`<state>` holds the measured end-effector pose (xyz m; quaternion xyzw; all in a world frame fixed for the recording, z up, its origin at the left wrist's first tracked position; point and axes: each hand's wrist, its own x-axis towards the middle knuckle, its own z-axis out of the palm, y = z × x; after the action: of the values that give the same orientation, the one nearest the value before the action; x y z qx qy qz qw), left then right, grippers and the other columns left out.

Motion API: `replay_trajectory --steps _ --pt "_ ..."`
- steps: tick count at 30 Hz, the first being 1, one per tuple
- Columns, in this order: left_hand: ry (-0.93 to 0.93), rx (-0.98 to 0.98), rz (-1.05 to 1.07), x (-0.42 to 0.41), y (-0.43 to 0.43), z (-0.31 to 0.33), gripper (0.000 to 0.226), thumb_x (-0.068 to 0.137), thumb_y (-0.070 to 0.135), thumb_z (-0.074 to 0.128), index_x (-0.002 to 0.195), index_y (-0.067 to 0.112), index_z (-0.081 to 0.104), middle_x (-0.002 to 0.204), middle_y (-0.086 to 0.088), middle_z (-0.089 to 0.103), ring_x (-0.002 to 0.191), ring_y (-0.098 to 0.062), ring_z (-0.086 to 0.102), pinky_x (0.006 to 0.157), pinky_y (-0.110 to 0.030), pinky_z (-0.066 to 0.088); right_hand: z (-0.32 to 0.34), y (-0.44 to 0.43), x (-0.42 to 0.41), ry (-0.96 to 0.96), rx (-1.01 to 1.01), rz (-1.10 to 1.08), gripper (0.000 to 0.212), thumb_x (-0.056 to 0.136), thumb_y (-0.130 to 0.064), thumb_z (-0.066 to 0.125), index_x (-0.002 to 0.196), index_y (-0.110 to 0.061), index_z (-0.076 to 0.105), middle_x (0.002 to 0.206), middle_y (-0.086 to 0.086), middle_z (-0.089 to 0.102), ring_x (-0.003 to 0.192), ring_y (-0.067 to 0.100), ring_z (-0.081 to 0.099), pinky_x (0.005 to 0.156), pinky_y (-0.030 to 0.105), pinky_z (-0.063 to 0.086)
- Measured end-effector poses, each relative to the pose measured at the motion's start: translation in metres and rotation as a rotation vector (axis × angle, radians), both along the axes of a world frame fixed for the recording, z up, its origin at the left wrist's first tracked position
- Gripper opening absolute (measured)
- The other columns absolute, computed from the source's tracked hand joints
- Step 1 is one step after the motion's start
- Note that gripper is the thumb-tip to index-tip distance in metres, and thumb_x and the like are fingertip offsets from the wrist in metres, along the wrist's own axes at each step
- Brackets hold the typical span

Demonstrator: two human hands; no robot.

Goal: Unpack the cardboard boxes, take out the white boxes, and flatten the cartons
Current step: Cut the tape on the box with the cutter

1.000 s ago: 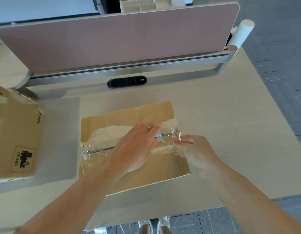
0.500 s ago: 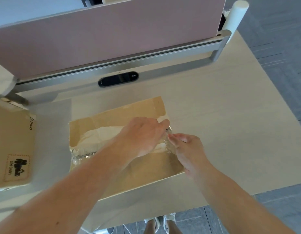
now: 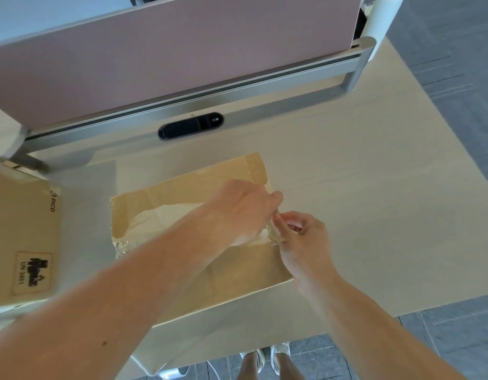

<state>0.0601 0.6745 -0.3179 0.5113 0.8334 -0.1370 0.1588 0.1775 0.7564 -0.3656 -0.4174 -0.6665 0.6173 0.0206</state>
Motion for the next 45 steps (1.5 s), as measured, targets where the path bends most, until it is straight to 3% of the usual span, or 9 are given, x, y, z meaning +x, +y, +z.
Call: replay_trajectory --steps 5,10,16,20,23,30,33,37,45 --pt "0.041 -0.067 0.001 -0.004 -0.033 0.003 0.020 0.105 0.022 0.048 0.125 0.023 0.049 0.067 0.007 0.036 0.052 -0.017 0.033 0.046 -0.032 0.021 0.000 -0.001 0.001 0.046 -0.018 -0.024 0.023 0.097 -0.027 0.071 0.086 -0.009 0.076 0.095 0.007 0.074 0.095 0.021 0.070 0.089 0.038 0.054" --pt "0.059 -0.095 0.029 -0.007 -0.094 0.004 0.011 0.108 0.029 0.045 0.118 0.025 0.043 0.083 0.002 0.062 0.066 -0.025 0.059 0.055 -0.037 0.043 0.002 0.001 0.001 0.046 -0.072 -0.028 0.023 0.098 -0.030 0.070 0.087 -0.011 0.077 0.099 0.008 0.073 0.094 0.022 0.067 0.085 0.034 0.050" --pt "0.059 -0.115 0.137 -0.007 -0.158 0.005 0.012 0.109 0.028 0.042 0.121 0.031 0.040 0.078 0.009 0.048 0.072 -0.021 0.055 0.064 -0.032 0.035 0.009 0.005 0.002 0.008 -0.126 0.009 0.025 0.099 -0.036 0.068 0.084 -0.018 0.078 0.090 0.009 0.076 0.082 0.023 0.067 0.078 0.038 0.051" --pt "0.027 -0.245 0.213 -0.012 -0.206 0.014 0.020 0.107 0.021 0.045 0.123 0.031 0.041 0.082 0.010 0.047 0.082 -0.017 0.063 0.068 -0.029 0.044 0.013 0.004 0.001 -0.018 -0.173 0.004 0.021 0.100 -0.038 0.067 0.088 -0.028 0.081 0.095 0.003 0.080 0.099 0.032 0.073 0.092 0.053 0.058" --pt "-0.014 -0.225 0.244 -0.011 -0.227 0.025 0.007 0.111 0.035 0.037 0.118 0.033 0.038 0.082 0.012 0.048 0.081 -0.016 0.064 0.068 -0.030 0.049 0.013 0.003 0.001 -0.018 -0.166 -0.006 0.019 0.099 -0.039 0.067 0.088 -0.030 0.080 0.098 0.001 0.079 0.104 0.032 0.072 0.096 0.056 0.055" --pt "-0.083 0.151 0.367 0.006 -0.152 0.012 0.010 0.111 0.034 0.037 0.102 0.030 0.036 0.074 0.009 0.043 0.065 -0.016 0.046 0.063 -0.034 0.036 0.009 0.001 0.003 0.058 -0.056 0.062 0.013 0.095 -0.040 0.071 0.084 -0.035 0.074 0.093 -0.002 0.077 0.091 0.018 0.072 0.084 0.037 0.050" --pt "-0.039 0.138 0.306 0.005 -0.121 0.003 0.006 0.110 0.027 0.045 0.115 0.028 0.044 0.070 0.010 0.032 0.069 -0.025 0.046 0.062 -0.033 0.032 0.007 0.004 0.001 0.092 -0.015 0.076 0.009 0.090 -0.034 0.079 0.086 -0.029 0.073 0.092 -0.002 0.078 0.090 0.015 0.072 0.083 0.033 0.052" --pt "-0.023 0.067 0.239 0.000 -0.111 -0.002 0.015 0.109 0.026 0.047 0.123 0.028 0.049 0.070 0.012 0.023 0.059 -0.018 0.027 0.062 -0.033 0.025 0.005 0.005 -0.002 0.129 0.081 0.078 0.008 0.093 -0.023 0.076 0.091 -0.023 0.069 0.095 -0.003 0.075 0.097 0.021 0.071 0.085 0.034 0.054" --pt "0.020 -0.109 0.139 -0.007 -0.143 0.005 0.015 0.111 0.030 0.036 0.120 0.025 0.047 0.075 0.003 0.049 0.060 -0.020 0.047 0.062 -0.035 0.041 0.004 -0.003 -0.001 0.143 -0.053 -0.061 0.008 0.095 -0.023 0.075 0.096 -0.018 0.068 0.100 0.009 0.075 0.086 0.019 0.069 0.082 0.041 0.054"
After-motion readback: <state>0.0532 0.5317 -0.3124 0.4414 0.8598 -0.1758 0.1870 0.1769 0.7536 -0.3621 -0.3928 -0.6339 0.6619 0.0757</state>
